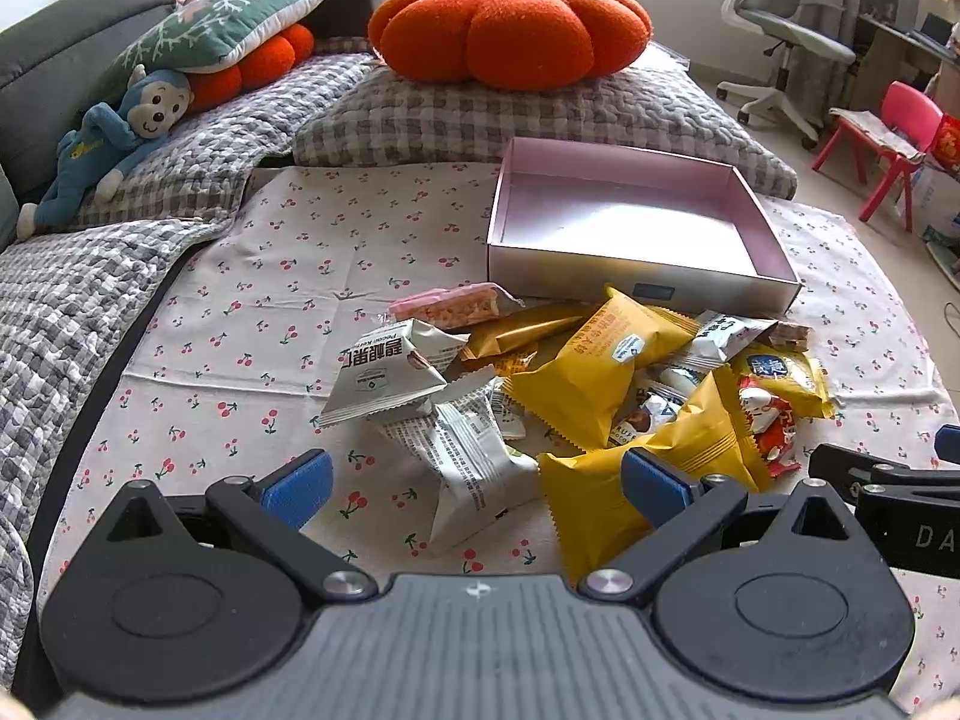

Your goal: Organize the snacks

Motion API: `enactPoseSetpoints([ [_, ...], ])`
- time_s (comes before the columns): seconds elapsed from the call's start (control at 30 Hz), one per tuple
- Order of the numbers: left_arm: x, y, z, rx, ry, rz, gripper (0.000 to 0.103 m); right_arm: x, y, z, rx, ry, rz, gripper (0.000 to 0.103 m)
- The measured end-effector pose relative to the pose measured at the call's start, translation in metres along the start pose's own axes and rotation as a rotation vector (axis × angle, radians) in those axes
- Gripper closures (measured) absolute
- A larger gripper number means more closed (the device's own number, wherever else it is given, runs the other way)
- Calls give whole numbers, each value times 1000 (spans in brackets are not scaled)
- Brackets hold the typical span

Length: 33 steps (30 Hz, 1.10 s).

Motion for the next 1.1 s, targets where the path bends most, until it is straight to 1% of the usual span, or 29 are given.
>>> enactPoseSetpoints([
  [1.1, 1, 0, 1, 0, 1, -4, 0, 2, 0, 0, 3, 0, 8, 0],
])
Point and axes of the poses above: each gripper's, at about its wrist camera, not at the fingertips, and x roughly against the way its jaws point, z to its right, y to its underside, the point moved 10 cm from there along -x, roughly the way its jaws point, and after that the axes turned 14 degrees about -x, right-handed, at the moved point
